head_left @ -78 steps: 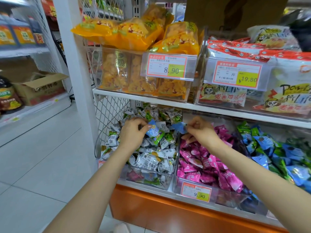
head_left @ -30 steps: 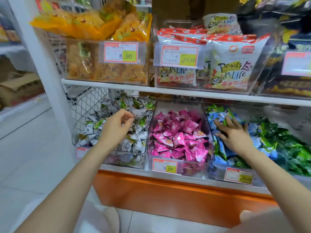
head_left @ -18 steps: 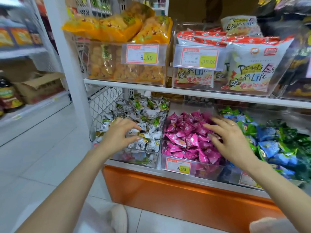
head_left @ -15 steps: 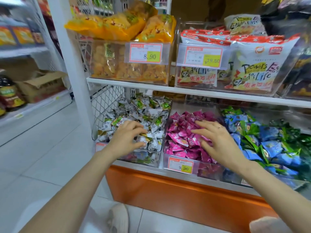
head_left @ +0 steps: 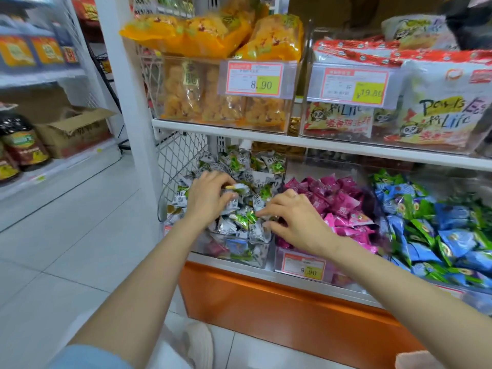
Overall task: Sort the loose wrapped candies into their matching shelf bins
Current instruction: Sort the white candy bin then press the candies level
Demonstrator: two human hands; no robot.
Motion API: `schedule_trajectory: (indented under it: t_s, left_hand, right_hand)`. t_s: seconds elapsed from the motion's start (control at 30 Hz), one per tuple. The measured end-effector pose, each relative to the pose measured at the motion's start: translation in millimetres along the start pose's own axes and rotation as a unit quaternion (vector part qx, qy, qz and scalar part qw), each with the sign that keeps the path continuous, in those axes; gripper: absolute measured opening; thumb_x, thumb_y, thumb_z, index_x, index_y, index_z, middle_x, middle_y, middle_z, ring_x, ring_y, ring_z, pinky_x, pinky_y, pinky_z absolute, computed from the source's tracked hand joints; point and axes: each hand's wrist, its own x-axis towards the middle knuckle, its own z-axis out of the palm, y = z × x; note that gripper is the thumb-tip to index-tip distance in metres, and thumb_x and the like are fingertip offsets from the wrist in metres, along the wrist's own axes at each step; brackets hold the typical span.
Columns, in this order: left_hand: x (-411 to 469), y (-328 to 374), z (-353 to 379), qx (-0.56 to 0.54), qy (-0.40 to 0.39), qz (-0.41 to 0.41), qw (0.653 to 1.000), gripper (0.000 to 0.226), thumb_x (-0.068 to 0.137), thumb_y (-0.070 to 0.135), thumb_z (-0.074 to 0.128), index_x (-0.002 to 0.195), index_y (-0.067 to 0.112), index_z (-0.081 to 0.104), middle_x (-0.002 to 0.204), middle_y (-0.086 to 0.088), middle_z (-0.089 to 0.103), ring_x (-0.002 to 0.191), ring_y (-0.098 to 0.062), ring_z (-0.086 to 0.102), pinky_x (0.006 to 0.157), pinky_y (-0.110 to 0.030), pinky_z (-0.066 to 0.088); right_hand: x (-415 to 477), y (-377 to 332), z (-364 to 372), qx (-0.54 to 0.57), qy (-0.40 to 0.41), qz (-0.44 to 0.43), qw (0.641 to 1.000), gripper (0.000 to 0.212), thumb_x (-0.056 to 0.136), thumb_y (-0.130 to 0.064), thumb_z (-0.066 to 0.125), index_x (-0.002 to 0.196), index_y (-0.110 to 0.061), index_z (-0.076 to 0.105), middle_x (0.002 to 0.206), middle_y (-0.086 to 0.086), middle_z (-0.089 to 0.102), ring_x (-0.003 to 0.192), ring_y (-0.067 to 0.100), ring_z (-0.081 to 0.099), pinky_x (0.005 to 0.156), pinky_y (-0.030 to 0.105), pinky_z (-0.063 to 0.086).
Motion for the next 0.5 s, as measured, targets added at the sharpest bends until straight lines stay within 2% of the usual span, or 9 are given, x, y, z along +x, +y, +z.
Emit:
schedule_trajectory:
  t_s: [0.07,0.13,0.27,0.37,0.5]
  left_hand:
    - [6.6,-6.6,-0.3,-0.001,-0.003,-0.014,1.0,0.032,0.085,0.034,0.064,0.112,0.017,0.062,0.114,-0.003,0.06,0.109,-0.022,0.047,0.086,-0.034,0.033]
    - [10.8,-12.0,1.0,-0.003,-0.007,-0.029,1.0,0.037,0.085,0.036,0.063,0.116,0.017,0.061,0.119,-0.005,0.059,0.113,-0.023,0.046,0.088,-0.034,0.034]
    - [13.6,-19.3,7.8,-0.003,-0.005,-0.05,0.999,0.043,0.086,0.039,0.062,0.122,0.017,0.057,0.126,-0.006,0.055,0.119,-0.024,0.045,0.094,-0.034,0.035]
    - [14.6,-20.0,10.9,-0.002,-0.007,-0.06,0.998,0.047,0.086,0.04,0.062,0.125,0.016,0.054,0.129,-0.007,0.053,0.121,-0.025,0.043,0.095,-0.035,0.034]
    - [12.5,-15.9,11.2,-0.036,0.031,-0.001,0.999,0.049,0.082,0.024,0.068,0.127,0.013,0.05,0.126,-0.012,0.049,0.119,-0.029,0.044,0.093,-0.037,0.035]
  right_hand:
    - [14.7,-4.8,1.4,-0.065,-0.06,0.031,0.996,0.036,0.085,-0.05,0.058,0.115,-0.032,0.065,0.111,-0.004,0.055,0.109,0.019,0.039,0.088,0.036,0.026]
    - [24.8,-10.3,3.2,-0.137,-0.107,0.035,0.984,0.04,0.082,-0.056,0.056,0.113,-0.032,0.064,0.114,-0.003,0.05,0.115,0.019,0.035,0.093,0.038,0.024]
    - [36.1,-10.7,6.5,-0.177,-0.118,0.044,0.976,0.027,0.084,-0.04,0.06,0.107,-0.027,0.063,0.117,0.001,0.049,0.12,0.023,0.036,0.098,0.042,0.024]
    - [45.8,-7.8,7.2,-0.187,-0.115,0.058,0.974,0.023,0.082,-0.036,0.062,0.104,-0.026,0.061,0.117,0.002,0.053,0.121,0.024,0.039,0.101,0.044,0.026]
    - [58.3,-4.7,4.9,-0.172,-0.112,0.082,0.975,0.02,0.079,-0.034,0.067,0.097,-0.027,0.063,0.109,-0.003,0.056,0.111,0.023,0.047,0.101,0.043,0.028]
